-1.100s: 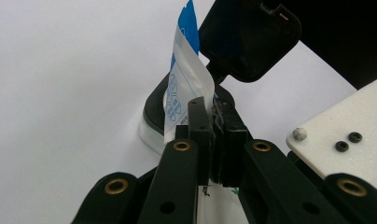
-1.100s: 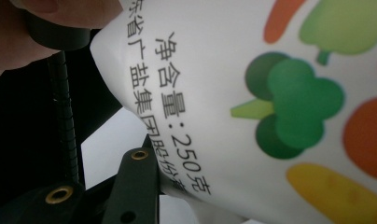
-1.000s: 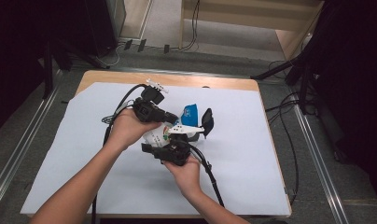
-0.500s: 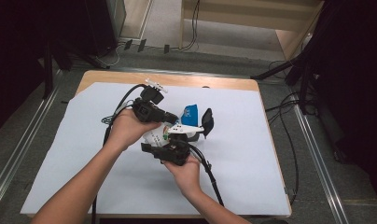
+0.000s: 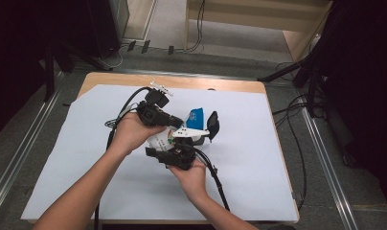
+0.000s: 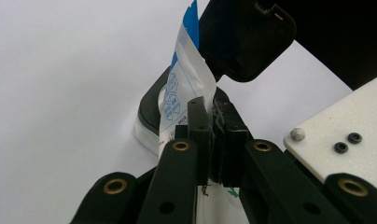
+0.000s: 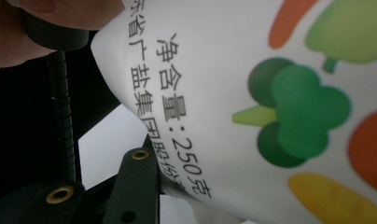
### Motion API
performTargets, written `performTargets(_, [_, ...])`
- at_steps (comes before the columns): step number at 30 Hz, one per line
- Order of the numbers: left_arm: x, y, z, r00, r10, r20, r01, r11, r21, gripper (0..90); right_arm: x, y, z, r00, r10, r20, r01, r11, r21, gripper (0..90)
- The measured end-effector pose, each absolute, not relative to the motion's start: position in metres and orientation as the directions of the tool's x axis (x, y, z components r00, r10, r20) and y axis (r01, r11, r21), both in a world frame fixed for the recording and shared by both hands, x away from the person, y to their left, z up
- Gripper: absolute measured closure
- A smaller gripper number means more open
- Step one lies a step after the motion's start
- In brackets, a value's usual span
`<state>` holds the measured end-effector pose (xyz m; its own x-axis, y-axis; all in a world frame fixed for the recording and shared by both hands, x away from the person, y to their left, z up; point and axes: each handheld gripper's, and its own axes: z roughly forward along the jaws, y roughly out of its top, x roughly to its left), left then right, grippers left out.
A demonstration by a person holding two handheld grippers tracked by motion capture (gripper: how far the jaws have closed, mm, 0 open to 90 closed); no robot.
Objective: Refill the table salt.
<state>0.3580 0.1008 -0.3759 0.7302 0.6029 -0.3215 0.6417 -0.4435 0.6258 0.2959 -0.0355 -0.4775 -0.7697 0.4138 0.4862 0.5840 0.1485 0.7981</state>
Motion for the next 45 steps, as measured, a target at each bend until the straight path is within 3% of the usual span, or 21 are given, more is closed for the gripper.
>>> performTargets(31, [0.3588,0.0991,-0.3754,0.720,0.614,-0.323,0.651,-0.437,0.621,87.3,0.2954,-0.0344,-0.4763,-0.788,0.415,0.454,0.558,0.170,0.812,64.4])
performTargets(45, [0.3601,0.0954,-0.3733,0.720,0.616,-0.319,0.651,-0.443,0.616,87.2,0.2981,-0.0370,-0.4757,-0.771,0.403,0.494,0.586,0.142,0.798,66.0])
